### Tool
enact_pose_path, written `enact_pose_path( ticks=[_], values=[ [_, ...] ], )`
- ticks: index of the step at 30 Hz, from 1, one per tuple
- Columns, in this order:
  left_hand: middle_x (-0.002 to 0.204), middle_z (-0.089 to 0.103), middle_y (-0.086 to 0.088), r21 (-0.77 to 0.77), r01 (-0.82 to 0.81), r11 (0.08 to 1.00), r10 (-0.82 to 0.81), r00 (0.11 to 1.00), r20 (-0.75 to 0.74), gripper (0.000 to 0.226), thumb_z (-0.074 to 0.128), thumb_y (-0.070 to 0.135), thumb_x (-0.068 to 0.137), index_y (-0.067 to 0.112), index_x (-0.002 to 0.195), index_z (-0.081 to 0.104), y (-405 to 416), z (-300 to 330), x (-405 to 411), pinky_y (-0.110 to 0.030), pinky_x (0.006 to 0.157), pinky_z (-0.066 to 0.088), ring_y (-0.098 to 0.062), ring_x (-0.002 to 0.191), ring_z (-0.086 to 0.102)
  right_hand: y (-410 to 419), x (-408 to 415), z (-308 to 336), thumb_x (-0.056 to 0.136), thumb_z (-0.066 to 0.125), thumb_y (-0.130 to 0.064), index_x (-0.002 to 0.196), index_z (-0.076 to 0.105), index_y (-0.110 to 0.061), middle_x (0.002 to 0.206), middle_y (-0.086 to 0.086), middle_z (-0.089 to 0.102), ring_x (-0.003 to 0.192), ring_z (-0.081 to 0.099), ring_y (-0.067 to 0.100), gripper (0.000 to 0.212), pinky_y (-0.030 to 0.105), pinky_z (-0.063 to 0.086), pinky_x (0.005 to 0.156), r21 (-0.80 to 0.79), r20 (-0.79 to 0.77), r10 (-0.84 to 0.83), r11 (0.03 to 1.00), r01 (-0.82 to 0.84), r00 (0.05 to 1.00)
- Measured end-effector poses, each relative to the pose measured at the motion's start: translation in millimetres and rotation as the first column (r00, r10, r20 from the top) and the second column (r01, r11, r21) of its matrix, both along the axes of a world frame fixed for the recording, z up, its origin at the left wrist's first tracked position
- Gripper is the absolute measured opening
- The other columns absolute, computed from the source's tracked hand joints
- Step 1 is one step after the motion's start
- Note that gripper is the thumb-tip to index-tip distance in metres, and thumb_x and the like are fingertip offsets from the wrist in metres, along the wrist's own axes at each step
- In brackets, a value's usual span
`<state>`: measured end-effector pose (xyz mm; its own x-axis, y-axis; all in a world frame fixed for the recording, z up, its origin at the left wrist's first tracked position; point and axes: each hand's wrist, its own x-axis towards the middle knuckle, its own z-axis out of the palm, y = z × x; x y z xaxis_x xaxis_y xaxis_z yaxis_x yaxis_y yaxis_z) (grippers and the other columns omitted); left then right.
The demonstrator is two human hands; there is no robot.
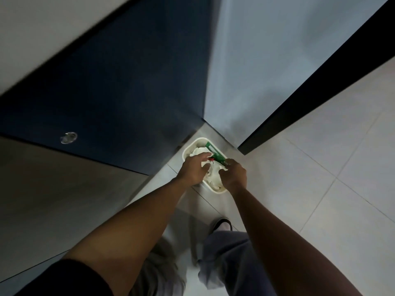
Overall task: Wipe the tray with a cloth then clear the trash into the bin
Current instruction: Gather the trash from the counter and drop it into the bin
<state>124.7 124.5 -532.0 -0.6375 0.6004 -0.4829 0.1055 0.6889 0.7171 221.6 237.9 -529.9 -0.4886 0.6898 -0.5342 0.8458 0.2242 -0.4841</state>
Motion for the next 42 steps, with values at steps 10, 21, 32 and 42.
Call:
enact_pose_path(
  ticks=[10, 21, 32, 42],
  values=[
    [0.098, 0.072, -0.009, 0.016, -0.089, 0.996, 0.09, 0.988, -0.127, 0.034, 0.042, 0.041, 0.101, 0.02, 0.103, 0.069, 19.1, 248.6, -18.3, -0.046, 0.073, 0.061, -0.03, 0.087, 0.069, -2.8, -41.4, 237.2, 0.089, 0.059, -0.031, 0.119, 0.067, -0.023, 0.112, -0.004, 0.072, 0.097, 0.067, 0.014, 0.032, 0.021, 0.05, 0.076, 0.043, -0.172, 0.081, 0.996, -0.075, 0.982],
    [0.093, 0.073, -0.003, 0.362, -0.053, 0.931, 0.207, 0.892, -0.401, 0.031, 0.046, 0.036, 0.104, 0.015, 0.108, 0.069, -26.1, 548.9, -105.5, -0.044, 0.072, 0.058, -0.021, 0.083, 0.068, -33.1, -141.5, 540.8, 0.089, 0.056, -0.023, 0.109, 0.068, -0.02, 0.103, -0.001, 0.072, 0.094, 0.066, 0.017, 0.024, 0.027, 0.051, 0.076, 0.323, -0.467, 0.296, 0.934, -0.151, 0.833],
    [0.09, 0.069, 0.014, 0.407, -0.236, 0.883, 0.437, 0.729, -0.526, 0.021, 0.05, 0.034, 0.099, 0.025, 0.103, 0.069, -255.4, 619.6, -190.3, -0.044, 0.071, 0.059, -0.012, 0.085, 0.067, -236.2, -251.0, 614.9, 0.091, 0.058, -0.034, 0.125, 0.06, -0.024, 0.113, -0.005, 0.069, 0.101, 0.064, 0.015, 0.036, 0.028, 0.05, 0.078, 0.424, -0.504, 0.631, 0.776, -0.467, 0.59],
    [0.099, 0.07, 0.016, 0.207, -0.628, 0.75, 0.597, 0.507, -0.622, 0.021, 0.049, 0.041, 0.096, 0.032, 0.106, 0.066, -424.4, 584.0, -233.7, -0.031, 0.077, 0.052, -0.01, 0.094, 0.064, -383.2, -345.0, 588.8, 0.089, 0.06, -0.049, 0.126, 0.06, -0.03, 0.116, -0.009, 0.067, 0.107, 0.062, 0.013, 0.042, 0.029, 0.048, 0.083, 0.39, -0.425, 0.829, 0.531, -0.753, 0.364]
  ],
)
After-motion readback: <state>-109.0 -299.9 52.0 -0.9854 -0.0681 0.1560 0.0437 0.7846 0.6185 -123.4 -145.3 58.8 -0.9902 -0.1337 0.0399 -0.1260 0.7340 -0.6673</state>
